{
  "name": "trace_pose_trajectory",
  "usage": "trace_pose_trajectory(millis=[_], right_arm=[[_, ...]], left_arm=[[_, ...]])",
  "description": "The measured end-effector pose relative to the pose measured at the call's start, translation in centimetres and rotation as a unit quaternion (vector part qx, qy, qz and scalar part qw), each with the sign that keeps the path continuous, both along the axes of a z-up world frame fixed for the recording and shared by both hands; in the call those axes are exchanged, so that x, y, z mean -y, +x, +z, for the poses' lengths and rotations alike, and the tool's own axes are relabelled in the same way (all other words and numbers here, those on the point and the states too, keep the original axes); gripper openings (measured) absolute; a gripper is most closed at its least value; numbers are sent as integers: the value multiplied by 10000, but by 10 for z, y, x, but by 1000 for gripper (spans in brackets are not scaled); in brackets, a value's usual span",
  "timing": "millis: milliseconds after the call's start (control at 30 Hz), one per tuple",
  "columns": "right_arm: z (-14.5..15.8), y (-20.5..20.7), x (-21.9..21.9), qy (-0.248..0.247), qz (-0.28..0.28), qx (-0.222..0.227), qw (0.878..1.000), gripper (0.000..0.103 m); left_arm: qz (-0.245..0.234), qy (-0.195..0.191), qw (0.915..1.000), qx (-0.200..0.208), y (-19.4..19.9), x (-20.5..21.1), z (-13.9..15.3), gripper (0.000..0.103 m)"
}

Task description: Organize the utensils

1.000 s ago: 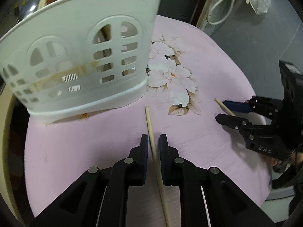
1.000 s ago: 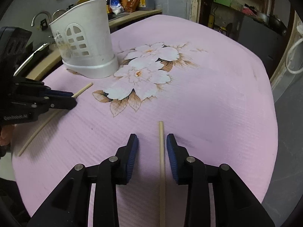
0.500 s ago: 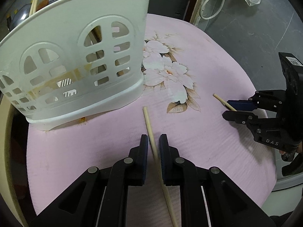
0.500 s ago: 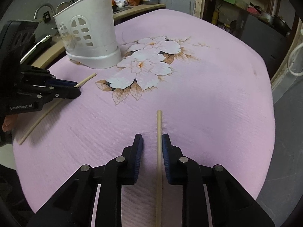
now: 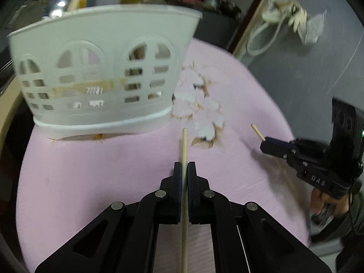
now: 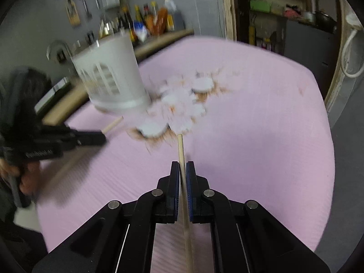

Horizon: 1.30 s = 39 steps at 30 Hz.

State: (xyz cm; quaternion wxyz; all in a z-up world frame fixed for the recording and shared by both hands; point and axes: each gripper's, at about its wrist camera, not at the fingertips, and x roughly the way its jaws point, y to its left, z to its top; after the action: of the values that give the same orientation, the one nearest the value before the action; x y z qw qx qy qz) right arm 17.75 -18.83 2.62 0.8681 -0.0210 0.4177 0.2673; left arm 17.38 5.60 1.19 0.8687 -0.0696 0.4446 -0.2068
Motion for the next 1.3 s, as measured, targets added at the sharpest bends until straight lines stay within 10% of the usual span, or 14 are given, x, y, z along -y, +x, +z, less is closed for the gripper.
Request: trace_pose_trajectory(millis=[300, 500, 767, 833, 1067, 1300], right_arm=[[45, -46, -13, 609, -281, 2069, 9761, 4], [69, -49, -30, 756, -230, 2691, 9599, 4], [40, -17, -33, -75, 184, 1386, 9901, 10], [23, -8, -27, -302, 247, 896, 9952, 27], [-24, 18, -26, -809, 556, -326, 9946, 29], [-24, 23, -47, -1336, 1052, -153, 9853, 18]], left_arm=[[719, -182, 9862, 1478, -28, 1, 34, 2], [913, -24, 9726, 2138, -32, 5, 49, 2], [764, -110, 9874, 1379, -31, -5, 32, 2], [697, -251, 9904, 1170, -30, -6, 25, 2], [652, -275, 9934, 905, -25, -8, 13, 2], [716, -356, 9939, 756, -22, -13, 9, 2]])
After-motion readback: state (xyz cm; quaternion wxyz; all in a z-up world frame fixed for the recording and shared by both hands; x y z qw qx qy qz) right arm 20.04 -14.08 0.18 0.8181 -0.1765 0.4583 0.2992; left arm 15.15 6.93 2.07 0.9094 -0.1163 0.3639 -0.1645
